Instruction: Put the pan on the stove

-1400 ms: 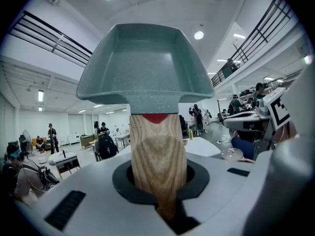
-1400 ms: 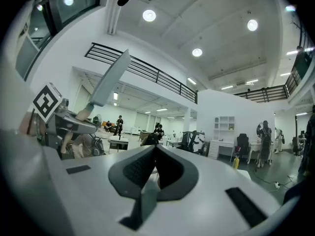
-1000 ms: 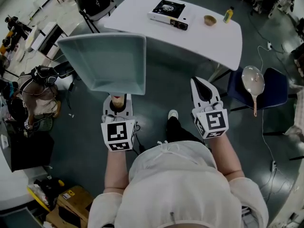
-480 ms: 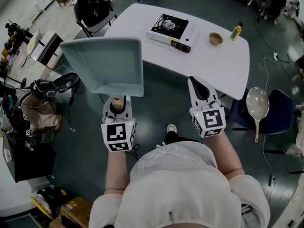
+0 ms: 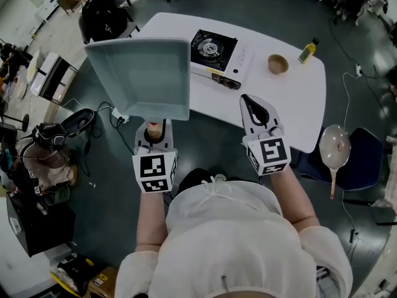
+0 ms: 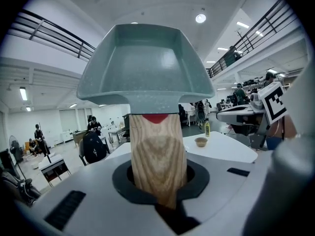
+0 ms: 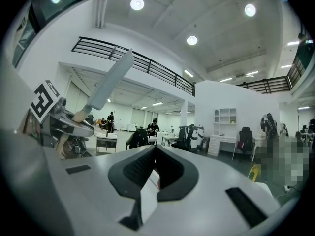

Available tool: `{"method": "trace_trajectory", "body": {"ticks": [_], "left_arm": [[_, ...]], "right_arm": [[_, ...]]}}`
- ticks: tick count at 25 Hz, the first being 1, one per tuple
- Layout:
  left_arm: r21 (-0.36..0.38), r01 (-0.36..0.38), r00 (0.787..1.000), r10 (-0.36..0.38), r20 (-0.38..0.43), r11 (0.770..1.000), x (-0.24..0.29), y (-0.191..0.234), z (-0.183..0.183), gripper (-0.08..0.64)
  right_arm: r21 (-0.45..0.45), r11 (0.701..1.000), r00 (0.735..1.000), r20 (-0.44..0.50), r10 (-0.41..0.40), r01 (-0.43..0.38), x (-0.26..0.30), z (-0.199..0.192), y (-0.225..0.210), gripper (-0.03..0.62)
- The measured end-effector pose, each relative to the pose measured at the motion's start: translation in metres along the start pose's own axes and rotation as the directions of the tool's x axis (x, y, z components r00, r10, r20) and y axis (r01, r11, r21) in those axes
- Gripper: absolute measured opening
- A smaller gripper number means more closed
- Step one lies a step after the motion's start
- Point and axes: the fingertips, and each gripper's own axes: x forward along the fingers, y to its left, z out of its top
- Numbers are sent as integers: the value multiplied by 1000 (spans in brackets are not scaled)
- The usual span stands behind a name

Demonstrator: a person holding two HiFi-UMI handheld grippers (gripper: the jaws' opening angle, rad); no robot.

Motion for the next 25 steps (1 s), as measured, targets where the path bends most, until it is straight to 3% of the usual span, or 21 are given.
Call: {"method": "trace_trajectory", "body": {"ticks": [8,15,21,25], "left_arm": [[11,125,989,-123,-87,992,103,2,-1,54],[24,276,947,-268,-179,961,201,16,-4,54],[29,383,877,-354,-326,923,272,24,-26,54],[-17,457,790,-415,-451,889,304,22,-54,54]], "right_arm": [[22,997,995,-59,-77,78,60,-19,-42,6],[58,979,975,-117,-188,195,121,-30,-77,6],[76,956,945,-190,-265,283,171,-46,-95,6],[80,941,922,-242,-302,330,199,-57,-97,6]]}}
